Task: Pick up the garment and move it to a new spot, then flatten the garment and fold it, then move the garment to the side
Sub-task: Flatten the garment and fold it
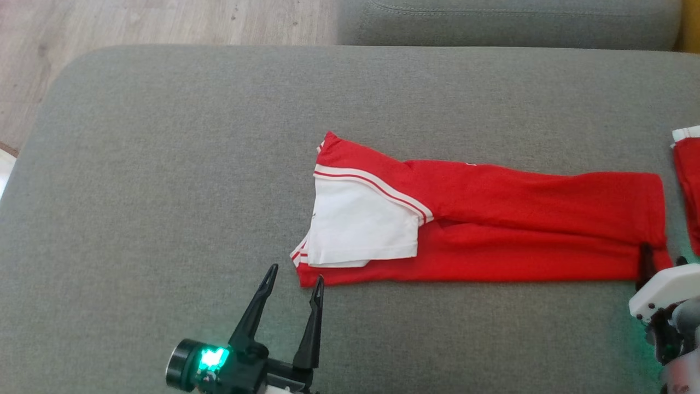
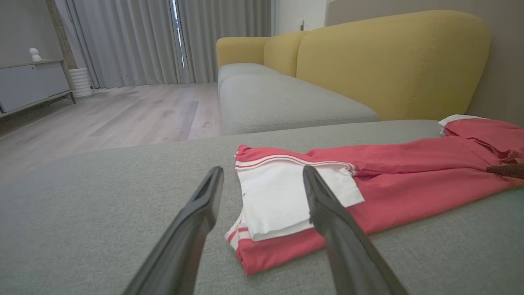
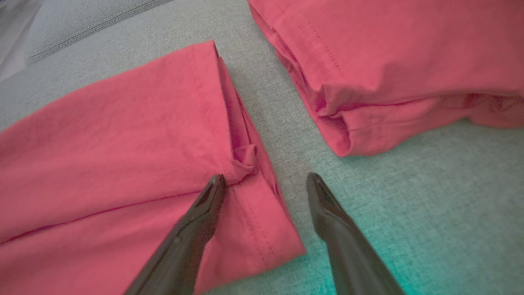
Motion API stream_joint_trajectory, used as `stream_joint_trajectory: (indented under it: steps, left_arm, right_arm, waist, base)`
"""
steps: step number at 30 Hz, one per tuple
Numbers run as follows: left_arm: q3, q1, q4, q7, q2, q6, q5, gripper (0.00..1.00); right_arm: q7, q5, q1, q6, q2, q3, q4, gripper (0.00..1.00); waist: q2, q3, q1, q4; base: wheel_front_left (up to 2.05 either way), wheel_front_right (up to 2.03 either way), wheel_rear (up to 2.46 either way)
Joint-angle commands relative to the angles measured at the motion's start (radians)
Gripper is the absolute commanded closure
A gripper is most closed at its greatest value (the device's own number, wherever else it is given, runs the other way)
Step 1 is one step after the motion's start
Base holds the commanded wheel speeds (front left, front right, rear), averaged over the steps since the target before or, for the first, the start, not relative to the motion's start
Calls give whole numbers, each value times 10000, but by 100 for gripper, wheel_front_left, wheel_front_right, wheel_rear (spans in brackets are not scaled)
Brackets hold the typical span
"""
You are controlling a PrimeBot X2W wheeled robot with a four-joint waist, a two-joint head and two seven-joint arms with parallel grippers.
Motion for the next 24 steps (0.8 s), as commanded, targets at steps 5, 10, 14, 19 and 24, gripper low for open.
stream_joint_trajectory:
  steps: [5, 10, 14, 19, 24]
  left_arm:
    - [531, -117, -277, -93, -171, -182, 177, 0]
    - [683, -158, -340, -93, -300, -353, 327, 0]
    - [833, -191, -331, -93, -382, -434, 437, 0]
    - [998, -171, -248, -93, -452, -559, 527, 0]
    - [1120, -59, -157, -93, -523, -657, 588, 0]
  right_arm:
    - [214, 379, 3, 65, 92, 266, -147, 21]
    - [271, 830, -116, 65, 76, 568, -231, 100]
    - [-138, 1020, -196, 65, -122, 888, -524, 100]
    - [-468, 1324, -141, 65, -663, 926, -939, 100]
    - [-215, 1860, 148, 65, -1166, 868, -1760, 100]
  waist:
    - [-1, 6, 1, 90]
    - [-1, 136, 1, 160]
    - [-1, 221, 1, 92]
    - [-1, 128, 1, -105]
    - [-1, -180, 1, -267]
  base:
    - [0, 0, 0]
    - [0, 0, 0]
    - [0, 0, 0]
    - [0, 0, 0]
    - [0, 0, 0]
